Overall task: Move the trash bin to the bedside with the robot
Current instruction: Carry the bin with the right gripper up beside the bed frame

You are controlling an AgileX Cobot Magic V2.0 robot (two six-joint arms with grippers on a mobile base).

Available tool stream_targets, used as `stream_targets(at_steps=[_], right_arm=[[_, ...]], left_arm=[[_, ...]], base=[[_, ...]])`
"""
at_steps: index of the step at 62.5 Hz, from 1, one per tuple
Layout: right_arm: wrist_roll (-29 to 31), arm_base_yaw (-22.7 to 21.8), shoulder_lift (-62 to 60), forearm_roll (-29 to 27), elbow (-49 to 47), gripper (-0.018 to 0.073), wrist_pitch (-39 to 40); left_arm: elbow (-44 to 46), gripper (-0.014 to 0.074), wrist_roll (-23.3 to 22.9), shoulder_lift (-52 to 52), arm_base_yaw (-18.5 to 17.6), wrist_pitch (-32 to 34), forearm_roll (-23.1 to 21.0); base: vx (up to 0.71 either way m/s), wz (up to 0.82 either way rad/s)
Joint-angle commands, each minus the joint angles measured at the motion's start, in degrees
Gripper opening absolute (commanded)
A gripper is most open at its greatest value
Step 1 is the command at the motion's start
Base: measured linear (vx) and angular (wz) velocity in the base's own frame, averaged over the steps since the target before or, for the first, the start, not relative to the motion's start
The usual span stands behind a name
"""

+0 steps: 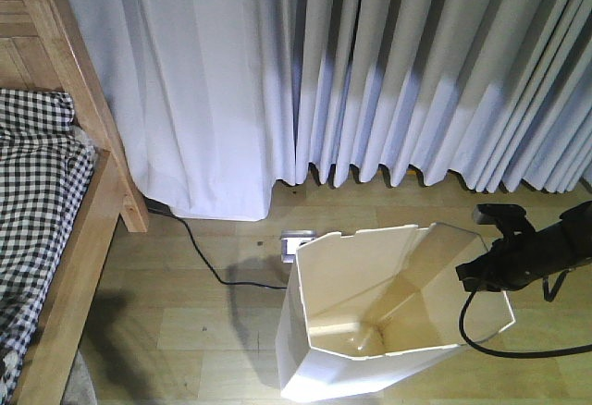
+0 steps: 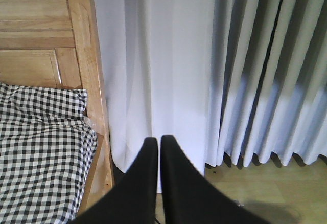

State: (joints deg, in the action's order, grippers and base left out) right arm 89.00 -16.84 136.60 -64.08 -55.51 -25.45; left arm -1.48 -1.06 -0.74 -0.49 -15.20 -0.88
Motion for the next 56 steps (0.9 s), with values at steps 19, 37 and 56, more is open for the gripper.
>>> stream_targets(at_steps=[19, 37, 56], right_arm=[[-0.93, -0.24, -4.25, -2.55, -0.64, -0.0005, -10.39], [-0.93, -0.24, -4.25, -2.55, -0.64, -0.0005, -10.39], [-0.93, -0.24, -4.25, -2.55, -0.64, -0.0005, -10.39]], left_arm=[[-1.07, -0.0006, -0.25, -0.82, -0.35, 3.96, -0.17], [-1.07, -0.0006, -0.25, -0.82, -0.35, 3.96, -0.17], [-1.07, -0.0006, -0.25, -0.82, -0.35, 3.96, -0.17]], base=[[0.09, 0.01], [0.07, 0.01], [0.06, 0.02]])
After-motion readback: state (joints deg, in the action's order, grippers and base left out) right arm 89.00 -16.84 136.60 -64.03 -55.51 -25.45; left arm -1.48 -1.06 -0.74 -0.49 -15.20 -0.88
